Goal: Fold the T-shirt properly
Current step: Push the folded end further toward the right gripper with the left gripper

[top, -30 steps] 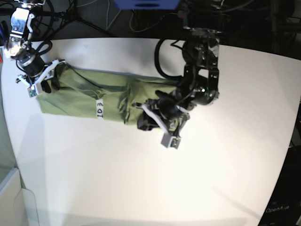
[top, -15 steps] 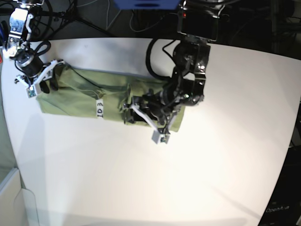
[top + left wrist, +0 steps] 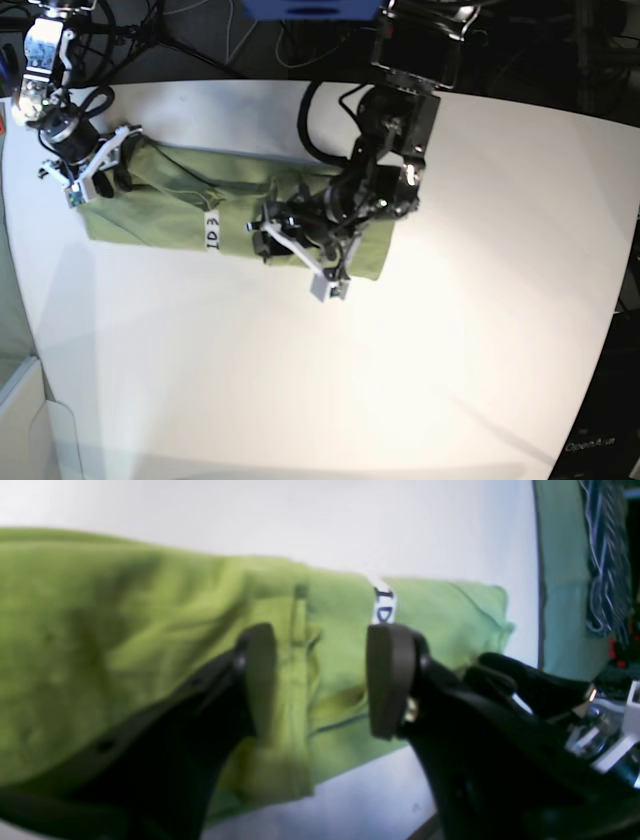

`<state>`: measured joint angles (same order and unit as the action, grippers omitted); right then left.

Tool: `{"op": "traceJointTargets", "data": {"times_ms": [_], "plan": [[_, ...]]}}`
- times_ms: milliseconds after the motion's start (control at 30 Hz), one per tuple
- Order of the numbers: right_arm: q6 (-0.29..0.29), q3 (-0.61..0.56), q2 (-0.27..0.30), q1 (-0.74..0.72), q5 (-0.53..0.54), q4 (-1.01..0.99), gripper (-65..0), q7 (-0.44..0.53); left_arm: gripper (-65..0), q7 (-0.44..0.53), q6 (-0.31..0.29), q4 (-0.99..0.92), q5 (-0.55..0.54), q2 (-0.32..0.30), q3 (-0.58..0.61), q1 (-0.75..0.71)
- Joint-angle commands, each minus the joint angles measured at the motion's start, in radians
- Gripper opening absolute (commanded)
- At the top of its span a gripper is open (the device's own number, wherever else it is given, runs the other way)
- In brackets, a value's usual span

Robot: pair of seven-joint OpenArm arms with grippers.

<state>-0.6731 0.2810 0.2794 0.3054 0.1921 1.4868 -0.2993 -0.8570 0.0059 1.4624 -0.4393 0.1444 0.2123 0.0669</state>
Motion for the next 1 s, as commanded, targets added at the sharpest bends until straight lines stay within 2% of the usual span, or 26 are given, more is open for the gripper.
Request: {"op": "traceJointTargets", "data": {"times_ms": [0,433,567,633,733,800,867,967], "plan": [[-0.003,0.007,0.016,-0.004,0.014,0.018,-45.4,0.024,-36.0,0.011,-0.005,0.022,-0.017,0.013,0.003,0.017],[-0.003,0.007,0.016,-0.004,0.014,0.021,-45.4,0.024,-36.0,0.000,-0.004,0.011,-0.005,0.013,0.008,0.020],[-0.003,0.007,0.014,-0.004,0.014,0.021,-45.4,0.024,-35.8,0.000,-0.004,0.011,0.007,0.013,0.088,0.037],[-0.003,0.007,0.014,-0.004,0.014,0.021,-45.4,0.024,-35.7,0.000,0.027,0.011,0.029,0.010,0.131,0.038],[-0.003,0.007,0.014,-0.004,0.014,0.021,-45.4,0.025,-34.9,0.000,0.128,0.011,0.044,0.007,0.178,0.038],[-0.003,0.007,0.014,-0.004,0.014,0.021,-45.4,0.025,-30.7,0.000,0.167,0.022,0.043,-0.001,0.189,0.038],[-0.003,0.007,0.014,-0.004,0.014,0.021,-45.4,0.025,-27.5,0.000,0.197,0.028,0.033,-0.009,0.190,0.038],[-0.003,0.007,0.014,-0.004,0.014,0.021,-45.4,0.025,-27.3,0.000,0.213,0.056,0.033,-0.010,0.189,0.035]]}}
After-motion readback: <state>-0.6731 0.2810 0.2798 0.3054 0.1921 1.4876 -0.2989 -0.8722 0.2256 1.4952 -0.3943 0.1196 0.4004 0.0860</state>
